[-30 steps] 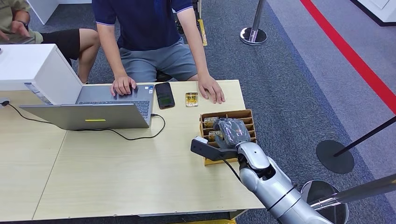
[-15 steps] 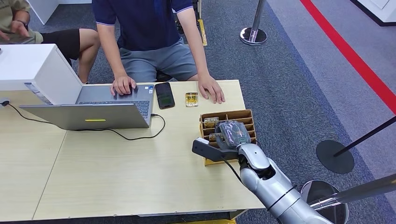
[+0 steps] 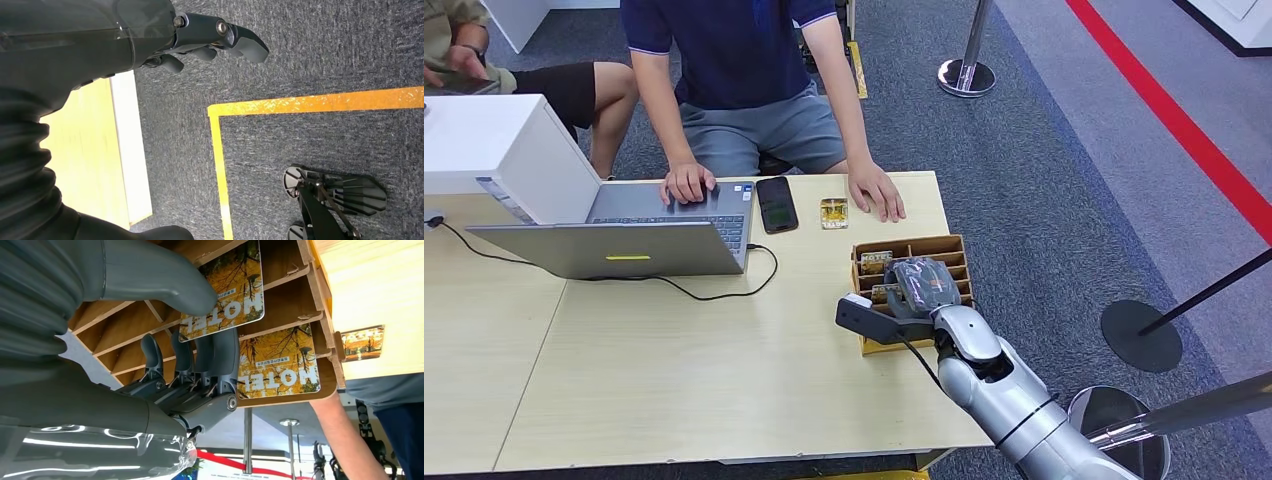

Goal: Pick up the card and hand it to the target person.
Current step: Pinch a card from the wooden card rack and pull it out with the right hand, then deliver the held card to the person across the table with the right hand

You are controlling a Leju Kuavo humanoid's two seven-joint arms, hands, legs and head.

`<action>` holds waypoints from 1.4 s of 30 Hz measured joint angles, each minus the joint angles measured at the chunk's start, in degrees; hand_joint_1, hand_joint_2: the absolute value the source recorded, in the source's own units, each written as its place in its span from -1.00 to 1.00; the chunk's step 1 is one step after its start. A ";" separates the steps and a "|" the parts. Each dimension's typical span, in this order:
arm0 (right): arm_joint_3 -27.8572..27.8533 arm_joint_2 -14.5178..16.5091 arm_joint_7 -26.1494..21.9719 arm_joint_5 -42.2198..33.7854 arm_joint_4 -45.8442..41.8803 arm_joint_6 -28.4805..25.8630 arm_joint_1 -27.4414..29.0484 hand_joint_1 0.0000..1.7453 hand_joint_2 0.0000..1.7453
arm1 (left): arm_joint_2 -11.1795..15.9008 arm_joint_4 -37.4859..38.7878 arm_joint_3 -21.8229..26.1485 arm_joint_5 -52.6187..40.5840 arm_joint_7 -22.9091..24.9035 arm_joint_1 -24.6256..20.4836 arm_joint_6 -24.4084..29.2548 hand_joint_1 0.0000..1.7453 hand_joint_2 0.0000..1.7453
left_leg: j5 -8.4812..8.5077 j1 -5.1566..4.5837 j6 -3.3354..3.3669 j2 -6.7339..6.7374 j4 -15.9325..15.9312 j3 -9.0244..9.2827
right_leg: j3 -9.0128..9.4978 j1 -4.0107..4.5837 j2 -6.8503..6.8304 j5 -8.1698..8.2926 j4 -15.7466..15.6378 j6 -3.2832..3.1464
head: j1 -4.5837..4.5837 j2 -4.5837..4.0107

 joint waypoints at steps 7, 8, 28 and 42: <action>0.00 0.02 0.00 -0.02 0.17 -0.12 -0.06 0.52 1.00 | 0.00 0.00 0.00 0.00 0.00 0.00 0.00 -1.00 1.00 | 0.00 0.00 0.00 0.00 0.00 0.01 | 0.00 0.00 0.01 0.00 0.00 0.00 | 0.00 0.00; 0.00 0.02 0.00 -0.02 0.20 -0.12 -0.06 0.57 1.00 | 0.00 0.00 0.00 0.00 0.00 0.00 0.00 -1.00 0.50 | 0.00 0.00 0.00 0.00 0.00 0.01 | 0.00 0.00 0.01 0.00 0.00 0.00 | 0.00 0.00; -0.10 -0.10 1.19 -0.12 -1.63 -1.31 -0.01 0.66 1.00 | 0.37 0.00 0.02 1.38 -1.40 0.02 -1.79 -1.00 1.00 | 0.00 0.00 0.00 0.02 0.00 0.01 | -0.01 0.00 0.06 0.01 0.00 -0.01 | 0.00 0.00; -2.66 -2.21 3.45 3.12 -18.29 -3.70 1.43 0.66 1.00 | 0.33 0.00 0.17 2.10 -0.63 0.06 -1.49 -1.00 1.00 | 0.00 0.00 0.00 0.04 0.00 -0.01 | -0.06 0.00 0.13 0.01 0.00 -0.01 | -0.01 0.00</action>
